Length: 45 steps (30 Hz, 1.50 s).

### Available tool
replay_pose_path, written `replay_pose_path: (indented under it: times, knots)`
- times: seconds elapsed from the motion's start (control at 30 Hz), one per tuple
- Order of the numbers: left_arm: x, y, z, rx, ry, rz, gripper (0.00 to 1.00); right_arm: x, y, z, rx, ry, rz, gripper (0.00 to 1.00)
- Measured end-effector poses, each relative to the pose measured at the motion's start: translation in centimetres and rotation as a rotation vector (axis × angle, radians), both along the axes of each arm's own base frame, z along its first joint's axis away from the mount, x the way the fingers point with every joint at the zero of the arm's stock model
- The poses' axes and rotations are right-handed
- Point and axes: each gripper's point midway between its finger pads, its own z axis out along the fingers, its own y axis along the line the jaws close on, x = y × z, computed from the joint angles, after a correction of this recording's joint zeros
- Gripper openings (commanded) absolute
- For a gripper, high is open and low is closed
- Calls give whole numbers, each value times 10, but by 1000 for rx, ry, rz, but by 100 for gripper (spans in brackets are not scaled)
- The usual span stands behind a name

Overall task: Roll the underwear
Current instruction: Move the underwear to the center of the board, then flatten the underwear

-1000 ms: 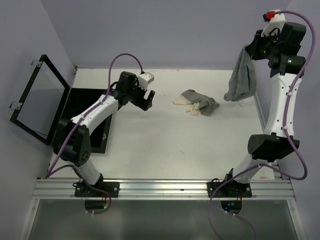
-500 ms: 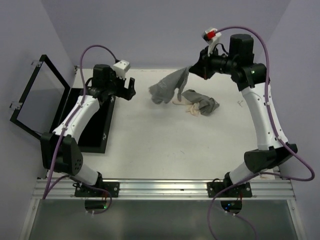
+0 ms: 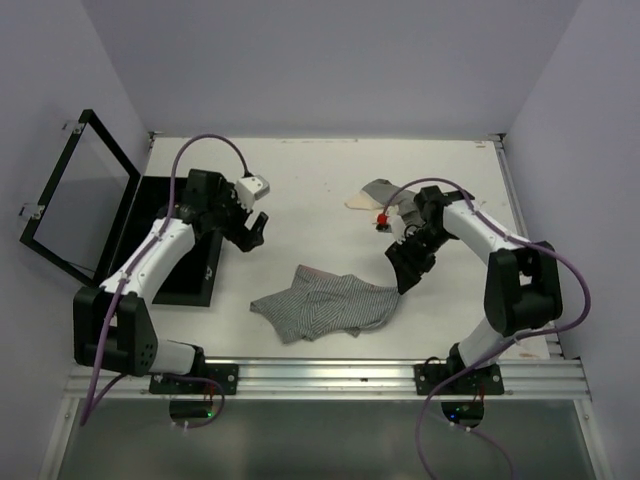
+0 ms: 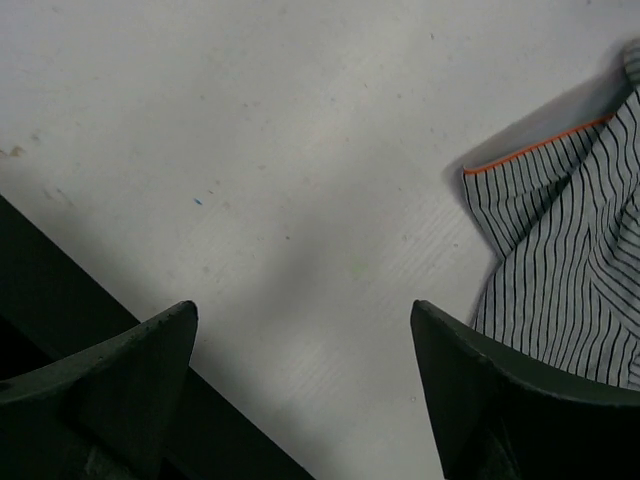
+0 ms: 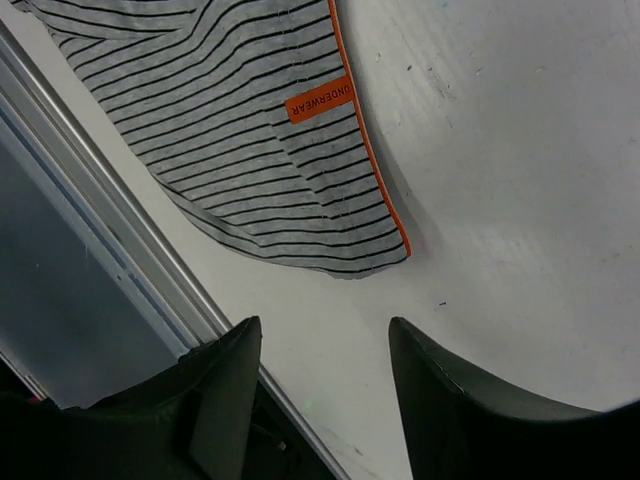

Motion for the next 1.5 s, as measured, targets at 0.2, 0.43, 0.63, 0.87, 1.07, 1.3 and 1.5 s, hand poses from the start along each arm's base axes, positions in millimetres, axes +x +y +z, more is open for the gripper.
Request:
replay_pose_path:
  times: [0.2, 0.43, 0.63, 0.87, 1.07, 1.3, 1.5]
  knots:
    - [-32, -1, -33, 40, 130, -107, 86, 17, 0, 13, -22, -17, -75, 50]
    - [-46, -51, -65, 36, 214, -253, 77, 11, 3, -6, -48, 118, -133, 50]
    - [-42, -89, -102, -15, 353, -319, 69, -8, 2, -16, -70, 247, -151, 50]
    - [-41, -106, -113, -71, 411, -345, 66, -19, 6, -31, -79, 391, -177, 50]
    - [-40, -122, -116, -114, 432, -358, 51, -22, 8, -41, -90, 458, -215, 49]
    - [-37, -126, -117, -133, 442, -346, 36, -12, 4, -54, -99, 513, -302, 51]
    - [-40, -124, -119, -130, 455, -339, 18, -3, -3, -56, -72, 544, -391, 47]
